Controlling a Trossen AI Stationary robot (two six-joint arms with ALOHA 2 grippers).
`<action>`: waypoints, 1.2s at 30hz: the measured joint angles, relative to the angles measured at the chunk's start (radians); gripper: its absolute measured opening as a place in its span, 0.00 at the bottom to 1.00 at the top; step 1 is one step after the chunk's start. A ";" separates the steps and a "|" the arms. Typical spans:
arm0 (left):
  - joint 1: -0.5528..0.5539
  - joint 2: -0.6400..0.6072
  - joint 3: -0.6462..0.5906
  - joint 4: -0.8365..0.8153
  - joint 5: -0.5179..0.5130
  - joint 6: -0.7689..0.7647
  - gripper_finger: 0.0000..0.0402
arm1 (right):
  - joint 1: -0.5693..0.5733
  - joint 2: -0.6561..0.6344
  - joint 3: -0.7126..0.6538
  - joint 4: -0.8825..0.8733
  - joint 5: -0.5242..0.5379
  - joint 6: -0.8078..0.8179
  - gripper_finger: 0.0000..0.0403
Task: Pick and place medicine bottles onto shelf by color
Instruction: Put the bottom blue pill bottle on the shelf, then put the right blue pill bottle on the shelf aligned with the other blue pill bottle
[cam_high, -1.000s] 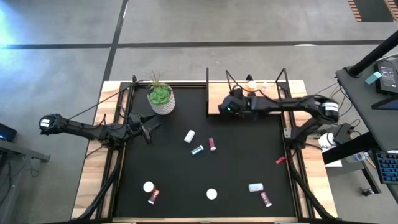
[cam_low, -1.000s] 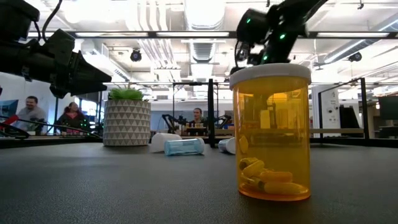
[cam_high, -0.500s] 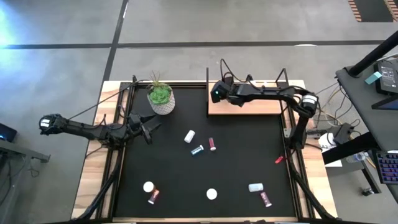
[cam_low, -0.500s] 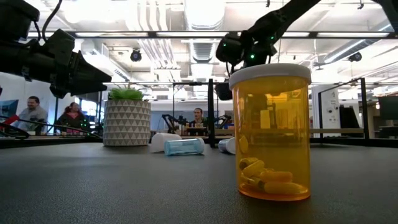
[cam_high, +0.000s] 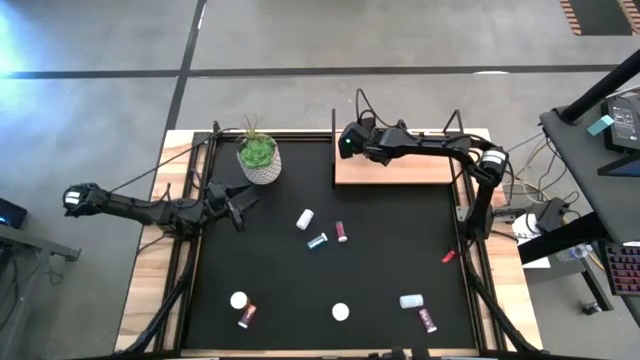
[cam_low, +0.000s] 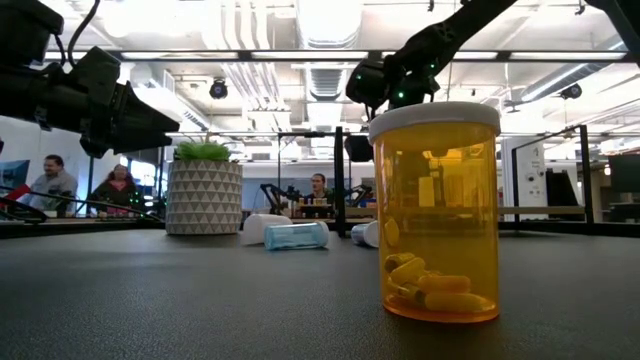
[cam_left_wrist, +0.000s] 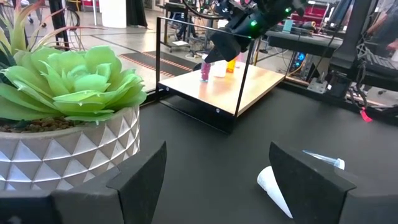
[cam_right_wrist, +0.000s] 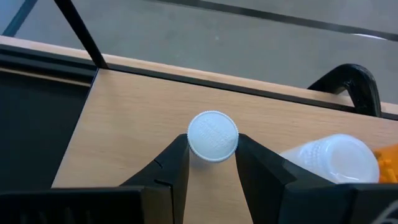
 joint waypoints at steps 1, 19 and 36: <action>0.000 0.000 0.000 0.000 0.000 0.000 0.67 | -0.002 0.000 0.000 0.000 0.000 0.000 0.28; 0.000 0.001 0.000 0.000 0.000 0.000 0.67 | -0.008 -0.009 -0.001 -0.006 -0.034 0.011 0.50; 0.000 0.000 0.000 0.000 0.000 0.000 0.67 | 0.046 -0.254 -0.081 -0.149 -0.135 -0.104 0.60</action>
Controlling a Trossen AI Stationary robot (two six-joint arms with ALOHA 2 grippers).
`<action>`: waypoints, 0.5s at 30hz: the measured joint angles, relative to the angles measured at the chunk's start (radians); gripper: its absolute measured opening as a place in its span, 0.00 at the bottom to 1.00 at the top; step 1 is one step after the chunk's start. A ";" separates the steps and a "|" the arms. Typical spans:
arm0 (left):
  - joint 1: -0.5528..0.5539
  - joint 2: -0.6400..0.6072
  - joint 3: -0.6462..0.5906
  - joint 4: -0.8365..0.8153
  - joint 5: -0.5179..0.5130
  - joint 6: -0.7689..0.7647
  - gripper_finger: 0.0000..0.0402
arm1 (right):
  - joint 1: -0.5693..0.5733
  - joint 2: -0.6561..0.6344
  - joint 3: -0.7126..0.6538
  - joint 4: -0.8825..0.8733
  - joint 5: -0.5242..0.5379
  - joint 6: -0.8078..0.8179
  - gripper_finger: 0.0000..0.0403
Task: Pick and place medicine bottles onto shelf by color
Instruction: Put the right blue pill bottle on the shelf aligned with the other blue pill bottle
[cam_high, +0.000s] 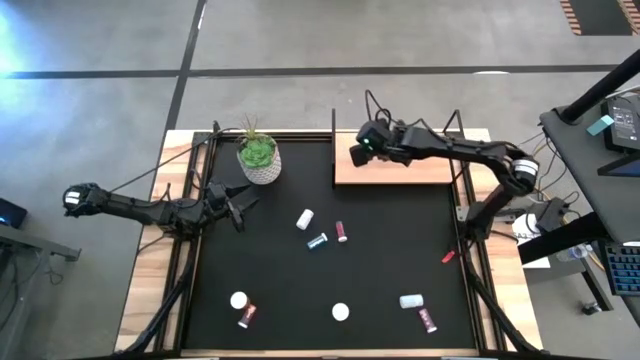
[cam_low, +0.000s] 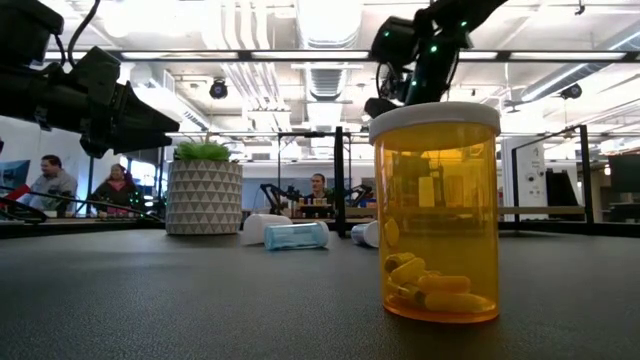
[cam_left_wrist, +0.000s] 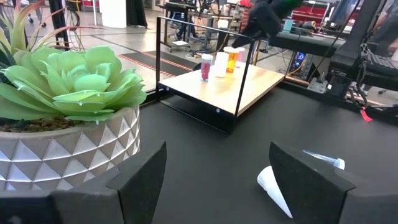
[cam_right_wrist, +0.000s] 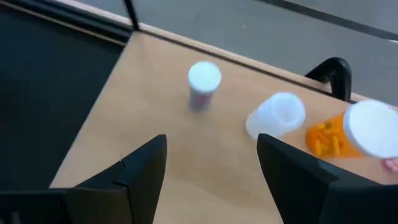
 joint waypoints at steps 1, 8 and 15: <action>0.000 0.000 0.000 0.000 0.000 0.000 0.67 | 0.011 -0.020 -0.022 0.015 0.000 0.001 0.60; 0.000 0.000 0.000 0.000 0.000 0.000 0.67 | 0.108 -0.193 -0.224 0.139 0.007 0.000 0.60; 0.000 0.000 0.000 0.000 0.000 0.000 0.67 | 0.209 -0.338 -0.404 0.239 0.086 -0.012 0.60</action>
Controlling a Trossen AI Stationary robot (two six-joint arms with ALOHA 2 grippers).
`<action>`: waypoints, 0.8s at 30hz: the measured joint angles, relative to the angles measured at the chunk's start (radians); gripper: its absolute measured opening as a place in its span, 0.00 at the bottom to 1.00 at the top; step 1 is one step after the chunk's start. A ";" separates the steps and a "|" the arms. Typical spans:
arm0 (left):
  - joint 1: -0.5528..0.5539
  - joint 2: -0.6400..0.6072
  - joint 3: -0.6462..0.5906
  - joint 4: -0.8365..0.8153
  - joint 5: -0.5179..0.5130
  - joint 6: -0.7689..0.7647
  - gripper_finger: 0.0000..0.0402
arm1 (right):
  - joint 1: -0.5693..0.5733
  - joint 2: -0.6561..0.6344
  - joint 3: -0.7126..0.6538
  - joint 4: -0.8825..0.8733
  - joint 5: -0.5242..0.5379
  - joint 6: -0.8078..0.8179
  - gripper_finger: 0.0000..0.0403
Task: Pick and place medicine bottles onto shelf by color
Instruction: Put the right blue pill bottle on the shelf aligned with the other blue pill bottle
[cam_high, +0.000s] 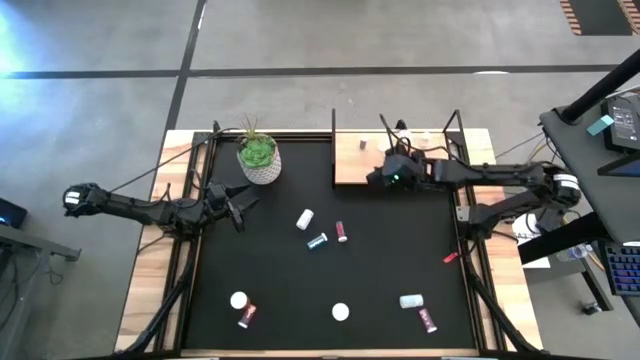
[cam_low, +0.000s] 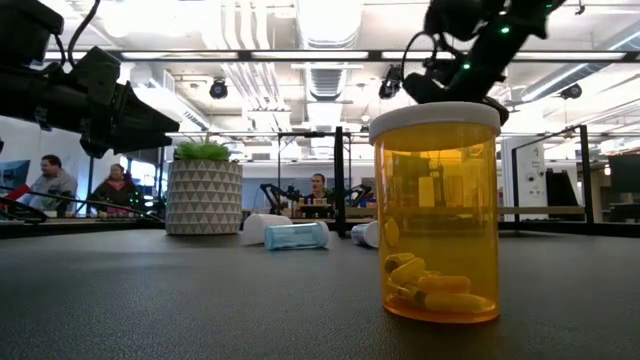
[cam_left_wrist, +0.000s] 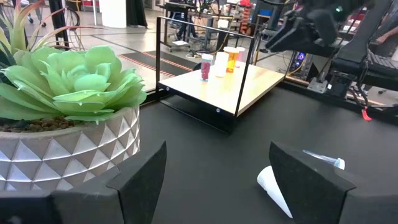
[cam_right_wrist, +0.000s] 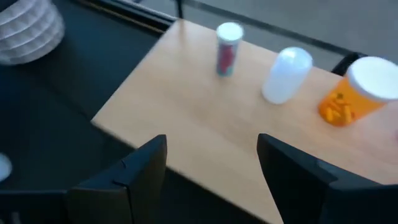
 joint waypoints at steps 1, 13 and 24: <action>0.000 0.000 0.000 0.000 0.000 0.000 0.67 | 0.012 -0.017 -0.019 0.021 0.000 -0.020 0.60; 0.000 0.000 0.000 0.000 0.000 0.000 0.67 | 0.178 -0.113 -0.091 0.081 -0.129 -0.516 0.60; 0.000 0.000 0.000 0.000 0.000 0.000 0.67 | 0.335 -0.055 -0.091 0.044 -0.216 -0.624 0.60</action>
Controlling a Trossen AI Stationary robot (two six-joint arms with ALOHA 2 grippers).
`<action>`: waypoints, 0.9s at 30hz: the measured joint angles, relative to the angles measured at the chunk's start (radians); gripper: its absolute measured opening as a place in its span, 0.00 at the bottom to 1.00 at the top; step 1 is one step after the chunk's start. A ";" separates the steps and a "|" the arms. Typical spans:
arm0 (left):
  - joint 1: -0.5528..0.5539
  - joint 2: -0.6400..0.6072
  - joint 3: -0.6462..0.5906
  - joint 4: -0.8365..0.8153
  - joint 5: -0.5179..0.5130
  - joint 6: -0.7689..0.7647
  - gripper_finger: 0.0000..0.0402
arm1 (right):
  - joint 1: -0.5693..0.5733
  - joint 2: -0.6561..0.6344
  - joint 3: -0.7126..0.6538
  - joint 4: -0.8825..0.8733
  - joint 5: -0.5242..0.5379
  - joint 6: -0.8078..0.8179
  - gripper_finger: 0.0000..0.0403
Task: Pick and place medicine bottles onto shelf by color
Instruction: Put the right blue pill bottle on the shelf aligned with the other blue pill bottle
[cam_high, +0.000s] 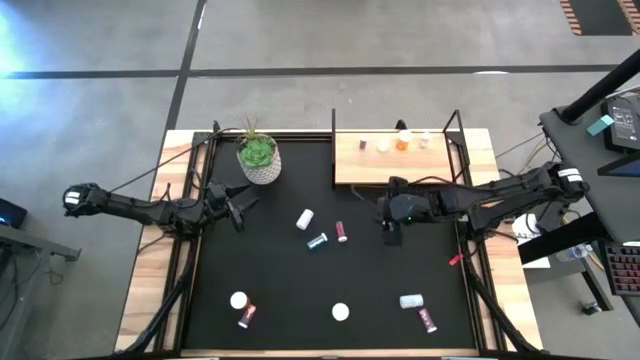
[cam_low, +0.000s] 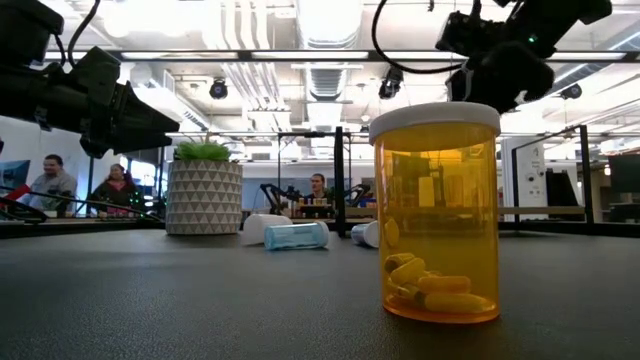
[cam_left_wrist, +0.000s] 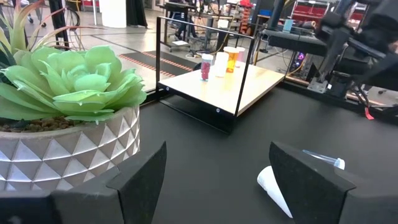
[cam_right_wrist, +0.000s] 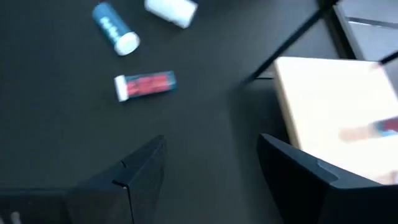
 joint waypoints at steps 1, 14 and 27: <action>0.000 0.000 0.000 0.000 0.000 0.000 0.67 | 0.010 0.010 0.000 0.000 0.000 0.000 0.60; 0.000 0.000 0.000 0.000 0.000 0.000 0.67 | 0.029 0.129 0.000 0.086 -0.352 0.152 0.60; 0.000 0.001 0.000 0.000 0.000 0.000 0.67 | 0.038 0.302 0.027 0.271 -0.444 0.239 0.60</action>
